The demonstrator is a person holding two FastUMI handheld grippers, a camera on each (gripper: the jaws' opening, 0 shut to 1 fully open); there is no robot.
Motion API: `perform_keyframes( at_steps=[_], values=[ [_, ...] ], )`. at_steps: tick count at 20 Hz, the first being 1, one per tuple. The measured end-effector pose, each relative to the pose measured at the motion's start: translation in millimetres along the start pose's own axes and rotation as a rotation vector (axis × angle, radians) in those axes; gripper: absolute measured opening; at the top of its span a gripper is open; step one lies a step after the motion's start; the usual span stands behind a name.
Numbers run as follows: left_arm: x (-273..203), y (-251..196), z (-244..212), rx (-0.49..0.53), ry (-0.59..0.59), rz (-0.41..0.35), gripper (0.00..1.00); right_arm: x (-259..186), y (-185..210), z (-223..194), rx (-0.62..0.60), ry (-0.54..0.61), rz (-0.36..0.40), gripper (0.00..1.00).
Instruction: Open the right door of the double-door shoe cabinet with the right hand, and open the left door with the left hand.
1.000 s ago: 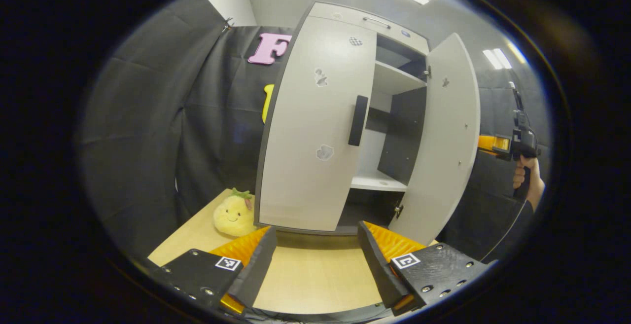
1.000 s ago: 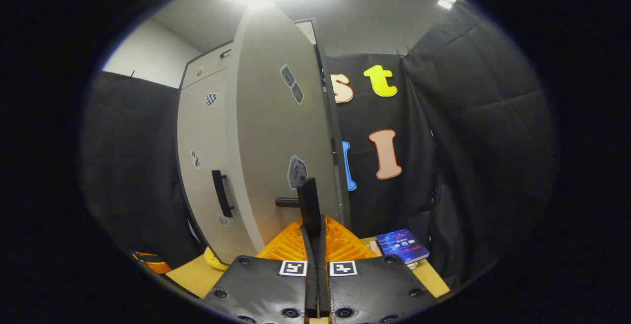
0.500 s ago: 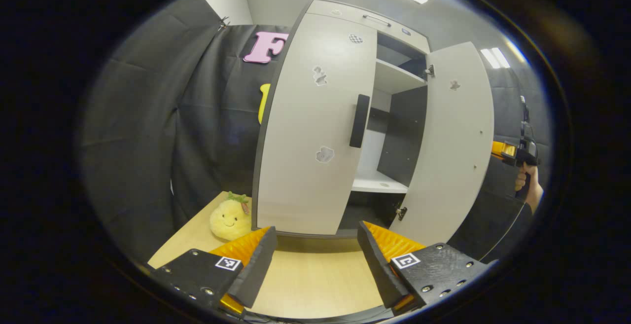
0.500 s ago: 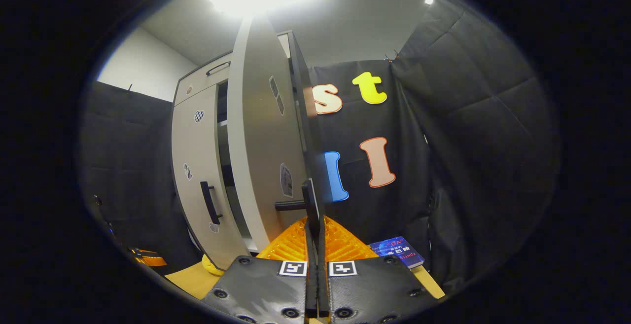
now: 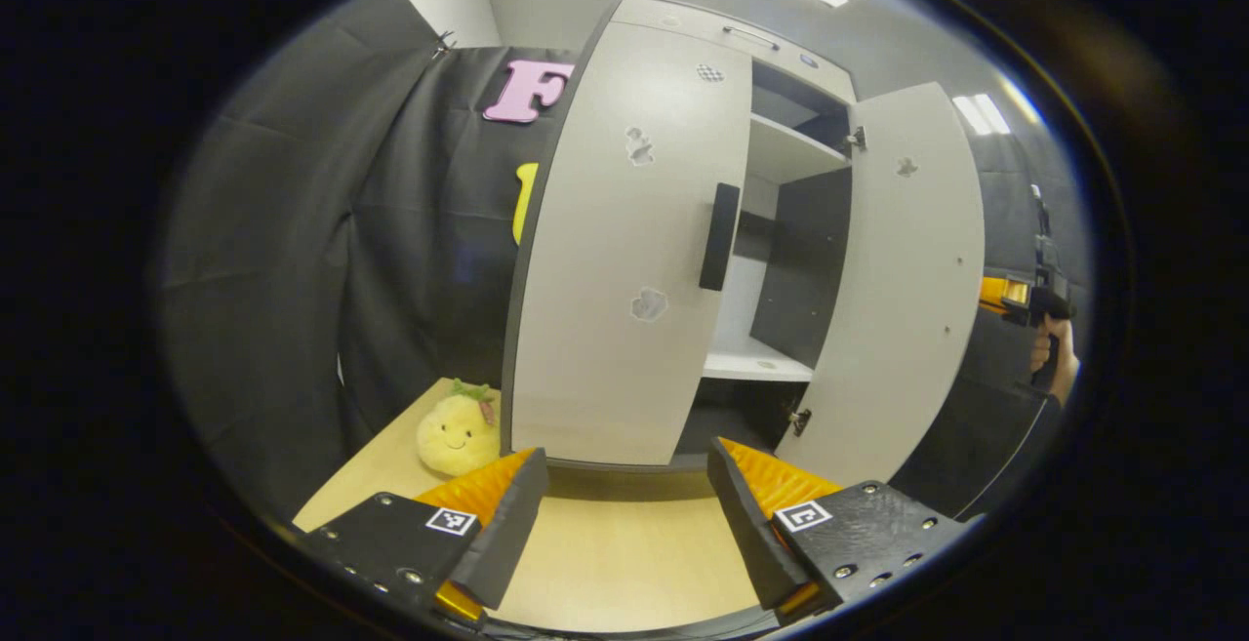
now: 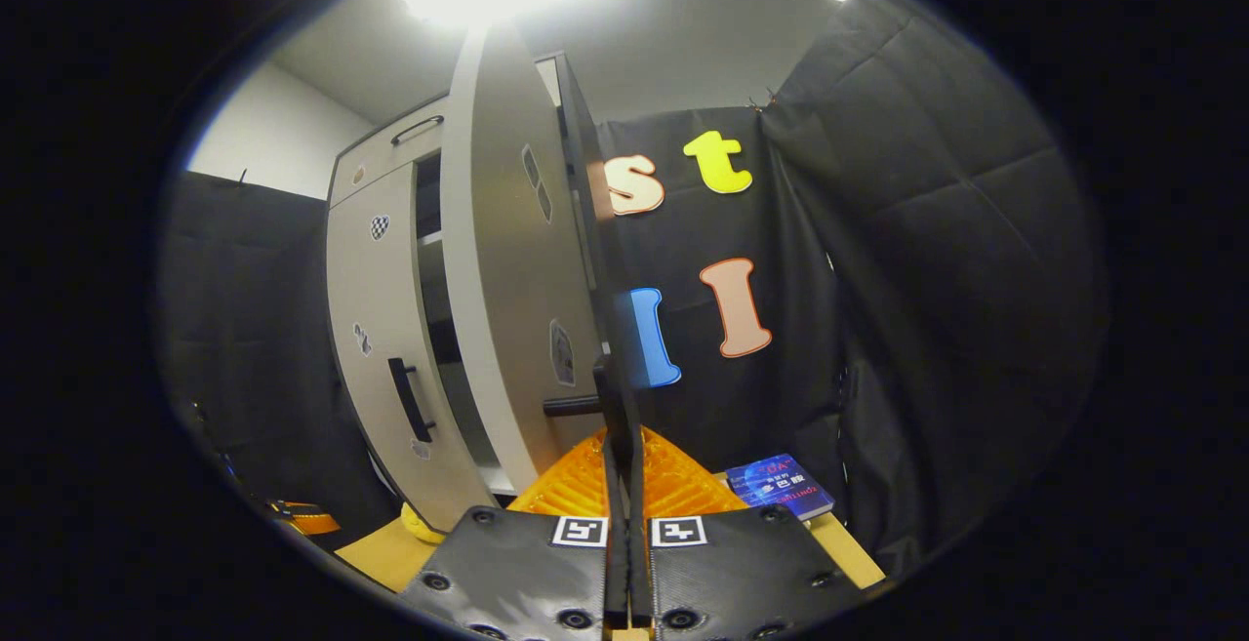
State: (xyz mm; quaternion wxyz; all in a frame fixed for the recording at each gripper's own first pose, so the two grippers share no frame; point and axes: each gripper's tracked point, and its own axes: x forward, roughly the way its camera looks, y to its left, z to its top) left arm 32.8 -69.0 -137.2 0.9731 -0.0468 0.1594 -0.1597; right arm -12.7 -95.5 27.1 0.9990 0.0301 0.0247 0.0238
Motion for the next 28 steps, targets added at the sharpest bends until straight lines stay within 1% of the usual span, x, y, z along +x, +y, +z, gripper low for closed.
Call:
perform_keyframes(
  at_steps=[1, 2, 3, 5, 6, 7, 9, 11, 12, 14, 15, 16, 18, 19, 20, 21, 22, 25, 26, 27, 28],
  values=[
    [3, 2, 2, 0.006, -0.005, 0.002, 0.96, -1, -1, 1, -0.015, 0.005, -0.008, 0.02],
    [6, 5, 6, 0.012, -0.008, 0.002, 0.94, -2, -1, 1, -0.022, 0.014, -0.013, 0.00],
    [9, 6, 7, 0.018, -0.007, 0.003, 0.94, -7, 2, 0, -0.019, 0.026, -0.017, 0.02],
    [19, 7, 17, 0.023, -0.017, -0.007, 0.94, -23, 2, -5, -0.024, 0.055, -0.034, 0.02],
    [24, 6, 24, 0.027, -0.027, -0.017, 0.96, -32, -6, -5, -0.041, 0.056, -0.070, 0.00],
    [30, 6, 31, 0.033, -0.037, -0.022, 0.96, -38, -17, -2, -0.059, 0.054, -0.107, 0.02],
    [44, 2, 44, 0.051, -0.053, -0.023, 0.94, -52, -45, 5, -0.061, 0.043, -0.192, 0.02],
    [59, -5, 60, 0.055, -0.075, -0.029, 0.96, -61, -76, 15, -0.037, 0.021, -0.276, 0.02],
    [67, -11, 71, 0.056, -0.088, -0.034, 0.94, -63, -90, 21, -0.018, 0.002, -0.314, 0.02],
    [88, -22, 90, 0.063, -0.110, -0.034, 0.96, -60, -120, 27, 0.032, -0.014, -0.389, 0.04],
    [96, -27, 99, 0.067, -0.123, -0.033, 0.96, -54, -132, 28, 0.055, -0.025, -0.398, 0.04],
    [104, -34, 110, 0.070, -0.139, -0.033, 0.96, -45, -144, 29, 0.079, -0.034, -0.398, 0.12],
    [122, -48, 125, 0.075, -0.161, -0.023, 0.94, -36, -164, 27, 0.110, -0.038, -0.426, 0.48],
    [131, -54, 132, 0.079, -0.168, -0.019, 0.94, -29, -177, 25, 0.103, -0.033, -0.452, 0.75],
    [141, -60, 140, 0.085, -0.177, -0.013, 0.94, -24, -188, 19, 0.084, -0.025, -0.475, 1.00],
    [150, -67, 148, 0.091, -0.186, -0.009, 0.93, -21, -197, 20, 0.061, -0.027, -0.492, 0.91],
    [158, -74, 156, 0.096, -0.196, -0.008, 0.94, -14, -203, 20, 0.043, -0.027, -0.494, 0.98],
    [181, -89, 170, 0.119, -0.207, 0.009, 0.96, 5, -217, 14, -0.008, -0.005, -0.497, 0.97],
    [189, -91, 172, 0.122, -0.206, 0.021, 0.94, 12, -222, 13, -0.022, 0.001, -0.495, 0.97],
    [197, -91, 174, 0.117, -0.200, 0.035, 0.96, 19, -226, 12, -0.032, 0.011, -0.490, 0.97],
    [204, -92, 175, 0.109, -0.194, 0.044, 0.94, 27, -229, 9, -0.040, 0.021, -0.483, 0.97]
  ],
)
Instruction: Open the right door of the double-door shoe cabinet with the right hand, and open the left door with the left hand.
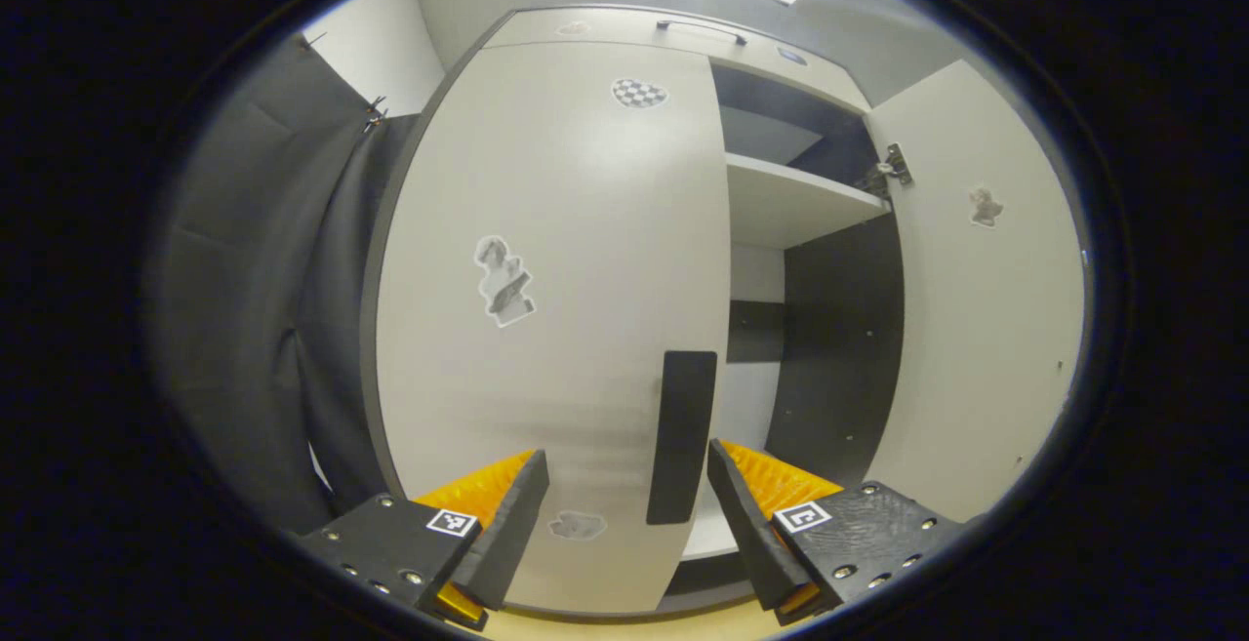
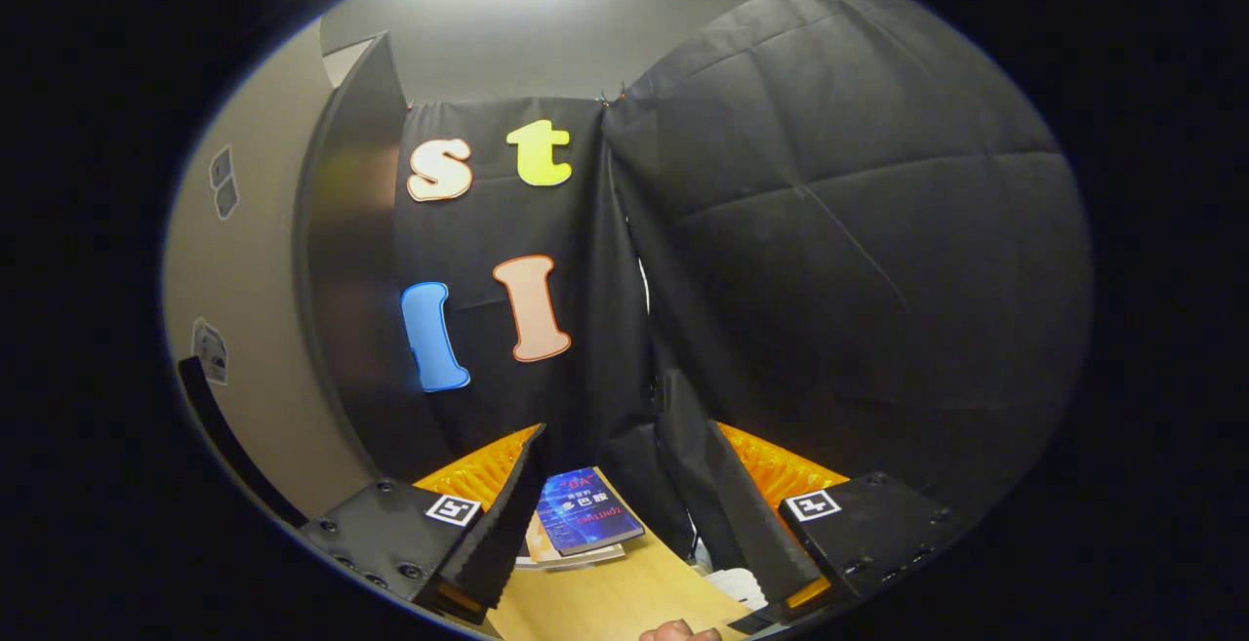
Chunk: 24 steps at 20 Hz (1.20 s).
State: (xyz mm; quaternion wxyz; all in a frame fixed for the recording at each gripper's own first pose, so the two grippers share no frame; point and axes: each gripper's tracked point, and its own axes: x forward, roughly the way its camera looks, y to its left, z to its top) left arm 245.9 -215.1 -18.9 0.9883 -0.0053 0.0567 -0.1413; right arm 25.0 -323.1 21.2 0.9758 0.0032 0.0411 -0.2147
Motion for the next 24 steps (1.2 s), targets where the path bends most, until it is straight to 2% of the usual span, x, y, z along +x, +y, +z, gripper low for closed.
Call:
perform_keyframes(
  at_steps=[4, 8, 9, 10, 11, 12, 14, 15, 16, 17, 18, 19, 21, 23, 24],
  values=[
    [13, -9, 6, -0.029, -0.010, 0.018, 0.94, 32, -1, -6, -0.034, 0.019, 0.014, 0.98],
    [28, -23, 14, -0.029, -0.023, 0.027, 0.94, 60, 9, -9, -0.015, 0.030, 0.067, 0.98],
    [30, -22, 15, -0.025, -0.026, 0.046, 0.77, 66, 10, -10, -0.012, 0.034, 0.079, 0.98],
    [32, -23, 14, -0.024, -0.021, 0.052, 0.71, 73, 11, -10, -0.014, 0.034, 0.090, 0.98],
    [35, -26, 12, -0.028, -0.012, 0.055, 0.71, 80, 13, -9, -0.018, 0.035, 0.100, 0.92],
    [35, -27, 11, -0.037, -0.003, 0.058, 0.71, 85, 14, -8, -0.022, 0.036, 0.108, 0.98],
    [40, -27, 3, -0.073, 0.016, 0.073, 0.45, 91, 13, -8, -0.028, 0.036, 0.119, 0.98],
    [40, -27, -2, -0.092, 0.029, 0.084, 0.43, 93, 12, -9, -0.032, 0.035, 0.125, 0.98],
    [39, -26, -2, -0.098, 0.022, 0.090, 0.38, 96, 12, -8, -0.034, 0.036, 0.131, 0.92],
    [38, -27, -3, -0.089, 0.030, 0.096, 0.34, 97, 13, -9, -0.030, 0.036, 0.141, 0.98],
    [38, -28, -2, -0.076, 0.024, 0.099, 0.33, 98, 15, -9, -0.025, 0.034, 0.157, 0.98],
    [40, -29, -2, -0.059, 0.025, 0.100, 0.27, 99, 16, -10, -0.025, 0.034, 0.168, 0.98],
    [40, -28, -4, -0.017, 0.022, 0.112, 0.21, 98, 16, -12, -0.031, 0.030, 0.174, 0.98],
    [40, -28, -4, -0.022, 0.015, 0.107, 0.08, 97, 16, -16, -0.025, 0.034, 0.180, 0.98],
    [40, -28, -4, -0.035, 0.017, 0.097, 0.08, 97, 16, -16, -0.016, 0.036, 0.181, 0.98]
  ],
)
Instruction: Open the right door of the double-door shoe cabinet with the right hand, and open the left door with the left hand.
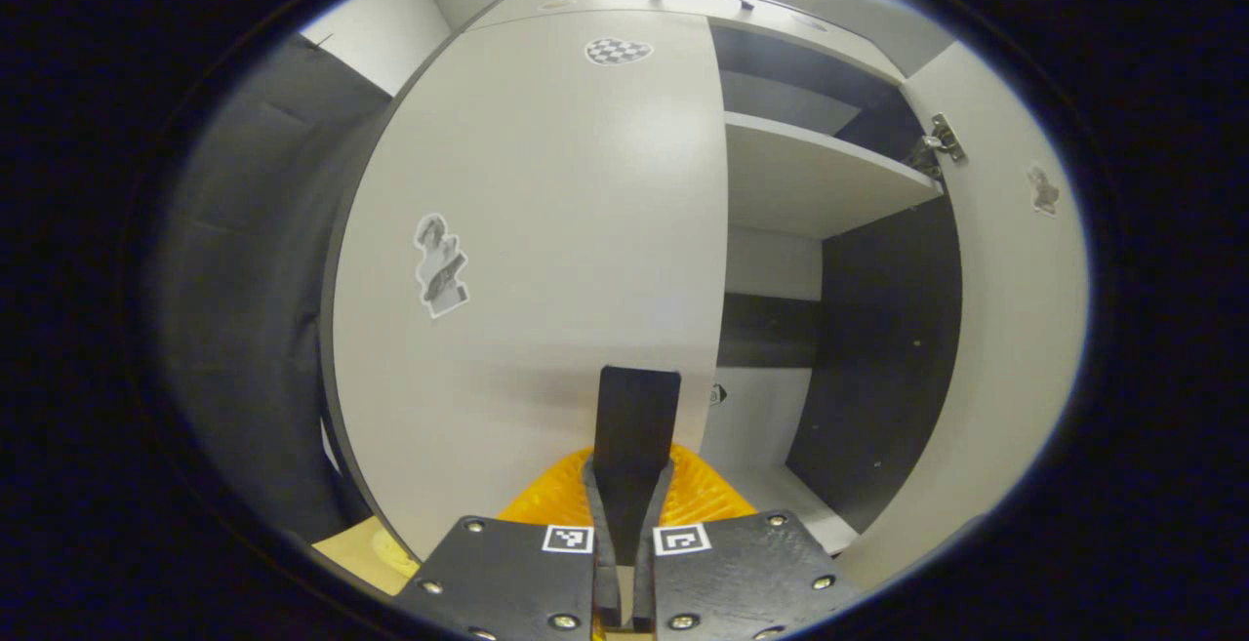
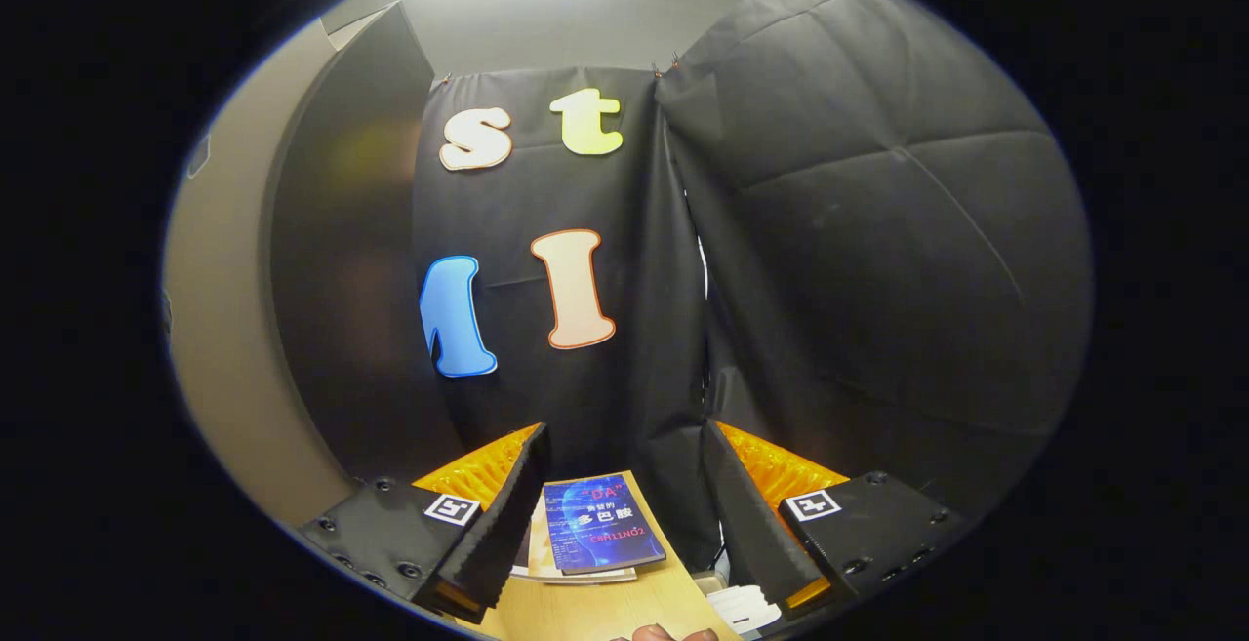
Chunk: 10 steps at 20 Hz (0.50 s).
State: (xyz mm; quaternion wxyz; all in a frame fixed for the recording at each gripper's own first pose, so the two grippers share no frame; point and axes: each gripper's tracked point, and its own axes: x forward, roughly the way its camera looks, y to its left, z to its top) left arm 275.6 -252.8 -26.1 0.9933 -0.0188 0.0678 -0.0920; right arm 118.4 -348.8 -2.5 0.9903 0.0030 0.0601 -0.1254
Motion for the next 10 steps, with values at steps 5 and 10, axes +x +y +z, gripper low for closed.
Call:
perform_keyframes(
  at_steps=[5, 10],
  values=[
    [-3, 1, -1, -0.001, -0.007, -0.006, 0.07, -14, -1, 2, -0.008, -0.015, -0.015, 0.98],
    [-11, 0, 2, -0.010, -0.020, -0.056, 0.07, -48, 2, 10, 0.003, -0.035, -0.060, 0.98]
  ],
)
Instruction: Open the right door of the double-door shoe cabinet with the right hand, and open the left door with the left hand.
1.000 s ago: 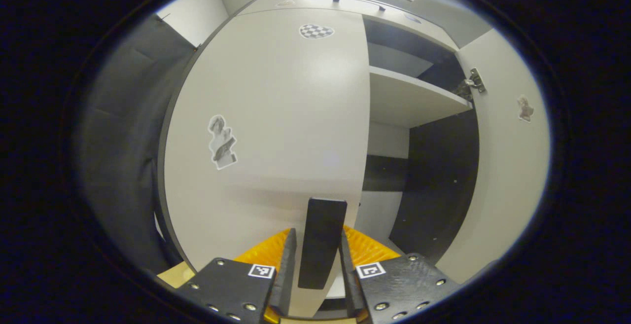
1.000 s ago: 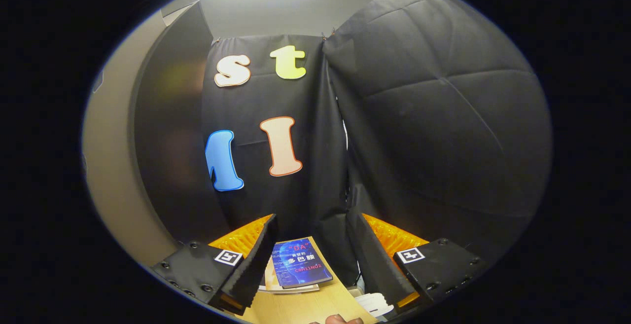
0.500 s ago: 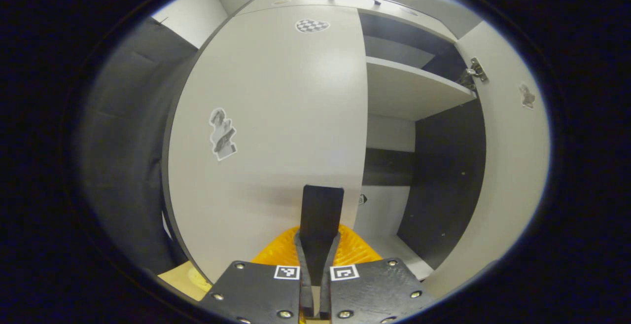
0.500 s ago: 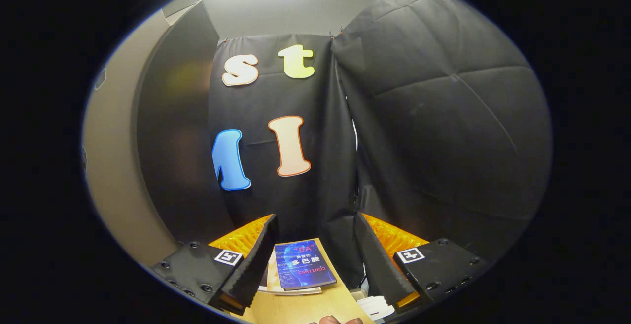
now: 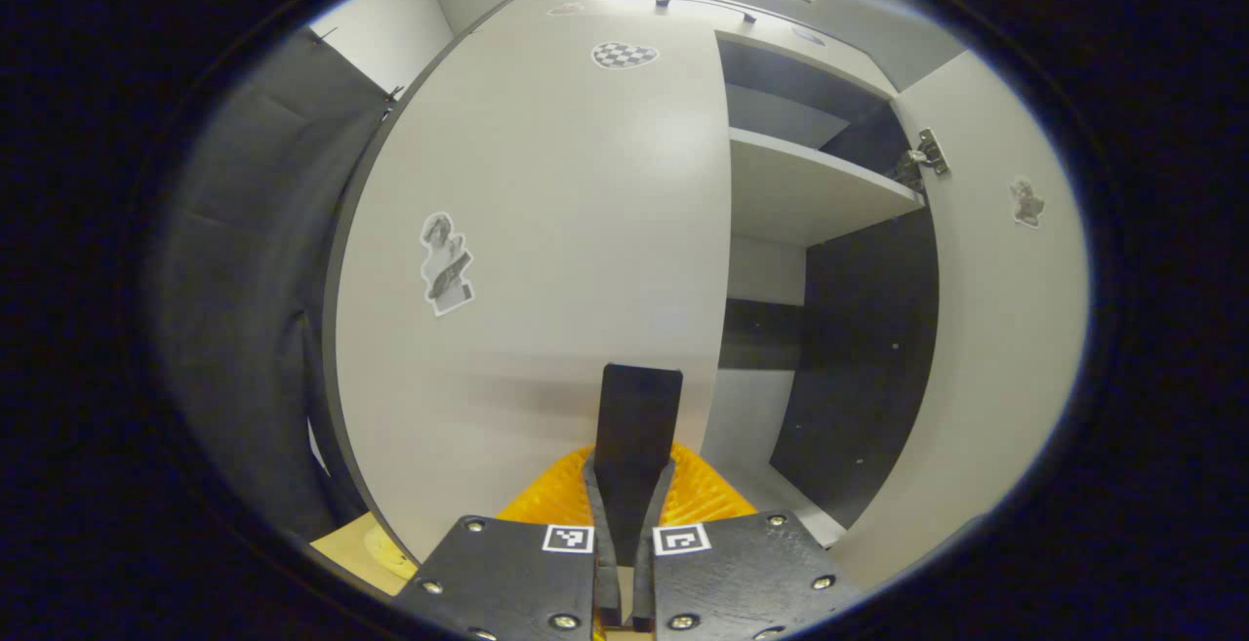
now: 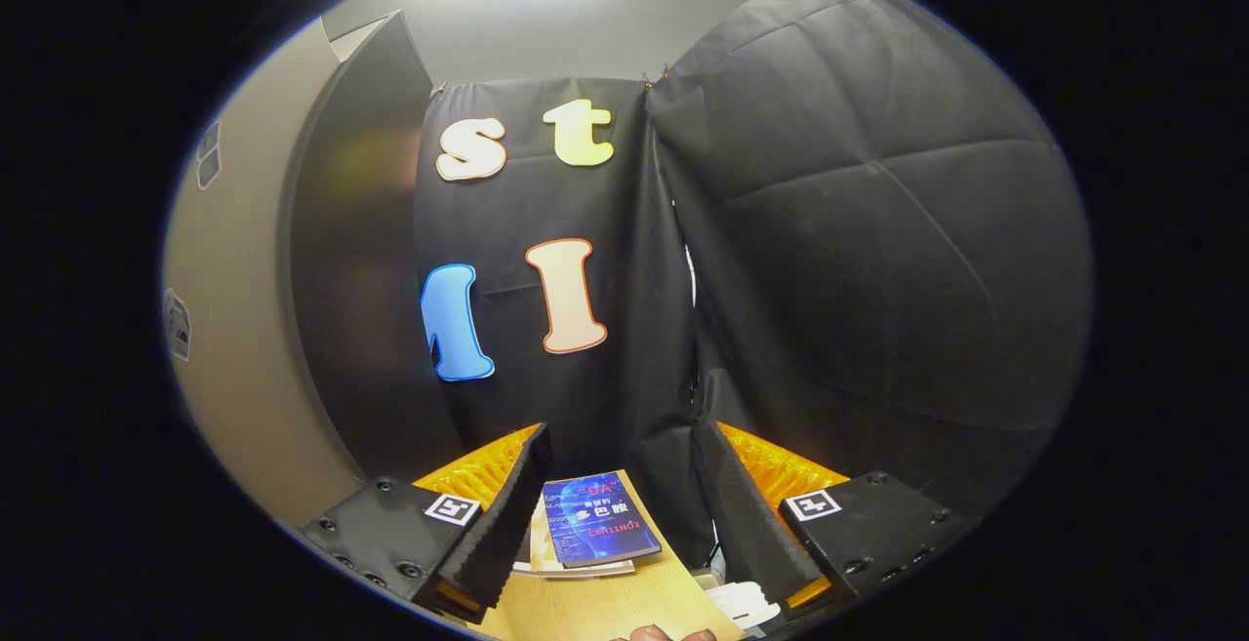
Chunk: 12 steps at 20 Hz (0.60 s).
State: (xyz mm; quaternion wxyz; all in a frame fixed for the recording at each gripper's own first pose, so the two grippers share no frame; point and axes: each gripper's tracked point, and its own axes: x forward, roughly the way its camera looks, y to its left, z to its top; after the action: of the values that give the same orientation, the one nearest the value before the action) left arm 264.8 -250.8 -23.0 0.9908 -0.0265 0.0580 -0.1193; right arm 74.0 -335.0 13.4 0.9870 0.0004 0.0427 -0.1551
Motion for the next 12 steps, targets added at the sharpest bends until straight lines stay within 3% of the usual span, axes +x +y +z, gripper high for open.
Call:
perform_keyframes(
  at_steps=[8, 12],
  values=[
    [-7, 4, 1, -0.015, -0.004, -0.149, 0.07, -89, 22, 11, -0.007, -0.055, -0.114, 0.98],
    [-10, 1, 3, -0.016, 0.000, -0.205, 0.07, -128, 44, 7, 0.016, -0.054, -0.135, 0.98]
  ],
)
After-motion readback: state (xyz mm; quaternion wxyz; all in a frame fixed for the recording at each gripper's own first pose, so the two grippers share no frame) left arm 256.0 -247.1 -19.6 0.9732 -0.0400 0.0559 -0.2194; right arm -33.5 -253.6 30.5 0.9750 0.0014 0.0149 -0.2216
